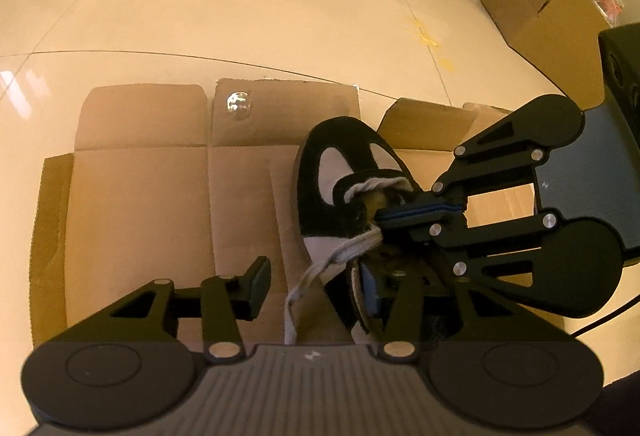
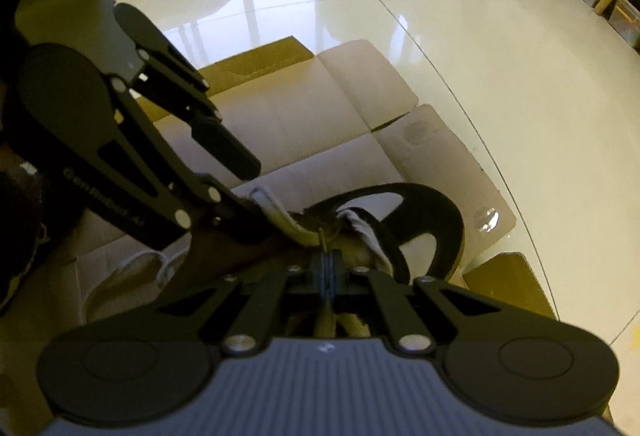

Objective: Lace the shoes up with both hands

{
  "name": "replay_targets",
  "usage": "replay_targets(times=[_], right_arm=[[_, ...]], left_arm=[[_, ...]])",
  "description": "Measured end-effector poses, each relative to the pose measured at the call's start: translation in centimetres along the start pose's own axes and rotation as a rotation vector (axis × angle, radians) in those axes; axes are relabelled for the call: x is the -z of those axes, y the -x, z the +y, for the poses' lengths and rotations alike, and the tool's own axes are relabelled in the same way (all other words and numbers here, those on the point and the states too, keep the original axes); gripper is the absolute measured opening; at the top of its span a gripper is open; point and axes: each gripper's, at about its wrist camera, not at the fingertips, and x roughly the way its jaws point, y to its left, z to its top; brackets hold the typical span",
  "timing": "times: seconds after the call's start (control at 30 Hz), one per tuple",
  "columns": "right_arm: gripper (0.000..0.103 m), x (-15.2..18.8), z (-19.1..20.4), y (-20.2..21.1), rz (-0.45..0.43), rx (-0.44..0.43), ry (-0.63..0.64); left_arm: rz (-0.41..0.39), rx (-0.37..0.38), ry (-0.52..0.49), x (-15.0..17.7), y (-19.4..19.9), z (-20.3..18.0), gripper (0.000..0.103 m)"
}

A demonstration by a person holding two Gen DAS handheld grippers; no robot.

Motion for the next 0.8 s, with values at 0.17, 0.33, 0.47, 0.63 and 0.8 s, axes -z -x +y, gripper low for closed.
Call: replay_targets(times=[0.17,0.33,0.47,0.63,0.8], right_arm=[[0.002,0.2,0.3,0.6,-0.043,0.009,0.010],[0.002,0.6,0.1,0.5,-0.045,0.022,-0.018],[0.002,0.6,0.1,0.3,-0.042,0.030,-0.027],[0.002,0.7,0.0,0.2,-0.038,0.034,-0.039],[0.002,0.9,0.3,0.5,-0.057,0.028,-0.042]], left_arm=[[0.013,0.018,-0.038,0.0,-0.1,-0.5,0.050],[0.008,0.029,-0.196,0.8,0.2,-3.4,0.021],[-0.017,-0.006,-0.294,1.1,0.2,-5.2,0.019],[0.003,0.002,-0.134,0.8,0.0,-3.1,0.019],[0.023,0.029,0.067,0.8,-0.1,-0.1,0.033]])
